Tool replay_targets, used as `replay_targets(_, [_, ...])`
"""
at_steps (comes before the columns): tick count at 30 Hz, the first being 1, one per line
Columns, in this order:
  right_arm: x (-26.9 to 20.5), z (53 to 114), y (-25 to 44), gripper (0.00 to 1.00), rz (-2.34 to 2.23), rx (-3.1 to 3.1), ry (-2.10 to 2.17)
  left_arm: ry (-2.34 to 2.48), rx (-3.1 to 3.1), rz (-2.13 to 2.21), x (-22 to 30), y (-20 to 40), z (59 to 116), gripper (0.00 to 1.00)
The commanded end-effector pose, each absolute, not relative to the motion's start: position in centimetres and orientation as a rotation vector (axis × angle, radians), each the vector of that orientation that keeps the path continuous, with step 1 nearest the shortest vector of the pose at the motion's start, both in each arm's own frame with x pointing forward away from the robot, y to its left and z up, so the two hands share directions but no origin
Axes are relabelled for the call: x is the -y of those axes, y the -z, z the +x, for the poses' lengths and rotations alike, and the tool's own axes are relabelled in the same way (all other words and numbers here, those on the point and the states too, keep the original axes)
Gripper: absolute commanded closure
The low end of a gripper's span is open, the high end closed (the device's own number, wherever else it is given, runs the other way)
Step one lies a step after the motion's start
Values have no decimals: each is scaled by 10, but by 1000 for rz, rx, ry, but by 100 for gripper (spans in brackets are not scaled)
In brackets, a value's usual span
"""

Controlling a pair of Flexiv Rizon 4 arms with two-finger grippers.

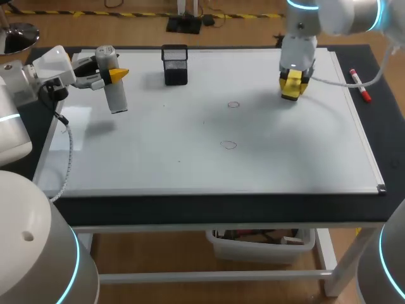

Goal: Pick up the inspection probe, press it on each red-marked spot on the whiteboard one by one, put down the probe, pick up the eraser, and wipe off all the red marks.

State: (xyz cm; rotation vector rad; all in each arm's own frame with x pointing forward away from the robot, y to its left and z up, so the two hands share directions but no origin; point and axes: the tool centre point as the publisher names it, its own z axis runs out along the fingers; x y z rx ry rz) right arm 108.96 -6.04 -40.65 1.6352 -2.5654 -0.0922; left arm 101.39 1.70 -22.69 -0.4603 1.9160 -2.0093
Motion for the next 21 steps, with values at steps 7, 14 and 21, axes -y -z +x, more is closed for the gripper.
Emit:
replay_targets(7, [91,1099,405,100,1589,2579,97,2011,-1912,-456,-17,227,1014,100])
replay_targets(14, [94,1102,402,100,1575,2601,101,2011,-1912,-456,-17,227,1014,100])
replay_targets(21, [94,1102,402,100,1575,2601,101,2011,-1912,-456,-17,227,1014,100])
